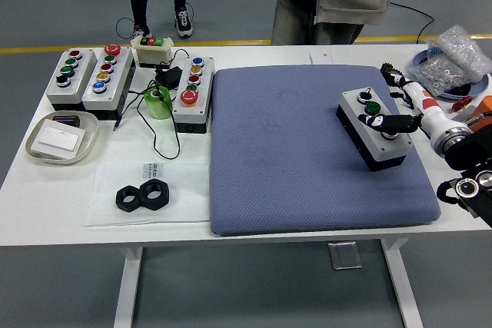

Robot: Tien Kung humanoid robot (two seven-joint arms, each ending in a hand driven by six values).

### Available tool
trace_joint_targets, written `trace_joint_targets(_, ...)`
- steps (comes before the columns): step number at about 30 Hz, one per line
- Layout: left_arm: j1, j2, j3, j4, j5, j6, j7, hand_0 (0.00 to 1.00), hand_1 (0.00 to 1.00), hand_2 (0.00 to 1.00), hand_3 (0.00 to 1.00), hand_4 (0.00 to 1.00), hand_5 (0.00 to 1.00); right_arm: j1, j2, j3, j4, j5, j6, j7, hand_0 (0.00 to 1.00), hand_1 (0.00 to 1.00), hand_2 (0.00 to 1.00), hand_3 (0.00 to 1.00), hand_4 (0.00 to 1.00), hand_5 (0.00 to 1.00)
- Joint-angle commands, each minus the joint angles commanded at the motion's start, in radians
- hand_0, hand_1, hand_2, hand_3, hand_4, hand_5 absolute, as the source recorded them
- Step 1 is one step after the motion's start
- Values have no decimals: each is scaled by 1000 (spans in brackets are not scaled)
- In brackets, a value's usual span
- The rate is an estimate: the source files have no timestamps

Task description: Pick up the button,place it on the desk,press the button,press the button

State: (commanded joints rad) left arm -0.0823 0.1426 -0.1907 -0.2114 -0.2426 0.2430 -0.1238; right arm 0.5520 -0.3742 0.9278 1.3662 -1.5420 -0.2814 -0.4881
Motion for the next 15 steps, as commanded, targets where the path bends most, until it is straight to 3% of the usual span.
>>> trace_joint_targets(2, 0, 0, 0, 0, 1, 0, 0, 701, 830, 888, 833, 645, 998, 2, 9, 0, -9, -45, -1, -6, 998, 928, 998, 998, 998, 251)
trace_joint_targets(10, 1, 2, -10, 0, 16, 1, 4, 698, 830, 889, 833, 645, 998, -13, 108, 22, -94, -355, -6, -74, 998, 918, 998, 998, 998, 252)
trace_joint_targets(15, 1, 2, -11, 0, 17, 1, 5, 700, 830, 889, 833, 645, 998, -25, 150, 31, -117, -385, -9, -85, 997, 907, 998, 998, 998, 258)
